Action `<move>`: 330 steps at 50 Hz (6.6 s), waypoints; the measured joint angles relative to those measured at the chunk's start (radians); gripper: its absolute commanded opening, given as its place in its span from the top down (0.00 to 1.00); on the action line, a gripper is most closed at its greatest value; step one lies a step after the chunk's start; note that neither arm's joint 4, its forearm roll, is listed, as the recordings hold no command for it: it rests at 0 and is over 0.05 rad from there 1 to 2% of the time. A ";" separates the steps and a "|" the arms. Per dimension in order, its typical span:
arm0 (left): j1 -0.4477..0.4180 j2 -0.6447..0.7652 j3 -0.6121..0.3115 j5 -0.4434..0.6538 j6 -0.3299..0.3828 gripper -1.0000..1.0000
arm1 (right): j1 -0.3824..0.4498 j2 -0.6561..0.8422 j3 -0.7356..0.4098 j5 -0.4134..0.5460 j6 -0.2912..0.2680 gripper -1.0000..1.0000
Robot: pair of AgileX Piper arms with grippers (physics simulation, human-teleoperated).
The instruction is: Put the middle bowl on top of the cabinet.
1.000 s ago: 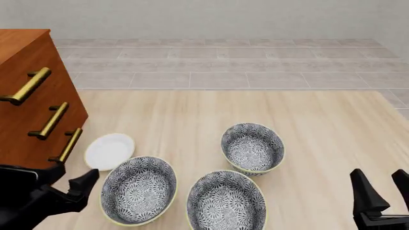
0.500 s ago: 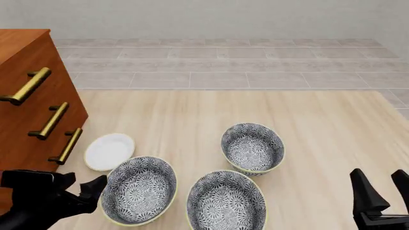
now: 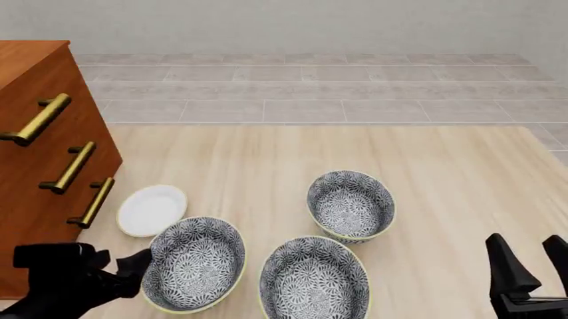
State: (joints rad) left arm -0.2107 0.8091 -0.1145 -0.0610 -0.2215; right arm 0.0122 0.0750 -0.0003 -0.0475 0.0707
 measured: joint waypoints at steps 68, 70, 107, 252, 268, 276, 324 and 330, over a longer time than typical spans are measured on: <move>-0.055 0.189 0.075 -0.216 -0.087 0.00 | 0.001 0.038 0.000 -0.027 0.013 0.00; -0.056 0.193 0.076 -0.220 -0.088 0.00 | 0.000 0.040 0.000 -0.028 0.014 0.00; -0.072 0.300 0.094 -0.323 -0.105 0.00 | -0.004 0.050 0.000 -0.036 0.025 0.00; -0.003 0.066 -0.706 0.628 -0.147 1.00 | -0.007 0.044 0.000 -0.015 0.051 0.00; 0.019 0.147 -0.802 0.716 -0.219 1.00 | -0.009 0.042 0.000 -0.013 0.052 0.00; 0.044 0.183 -0.835 0.754 -0.272 1.00 | -0.009 0.040 0.000 -0.012 0.052 0.00; 0.183 0.273 -1.188 0.985 -0.392 1.00 | -0.012 0.035 0.000 -0.009 0.056 0.00; 0.215 0.293 -1.245 1.019 -0.379 1.00 | -0.010 0.038 0.000 -0.011 0.053 0.00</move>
State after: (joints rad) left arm 0.0043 1.1020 -1.3596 0.9579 -0.6005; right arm 0.0019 0.1132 -0.0001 -0.0584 0.1241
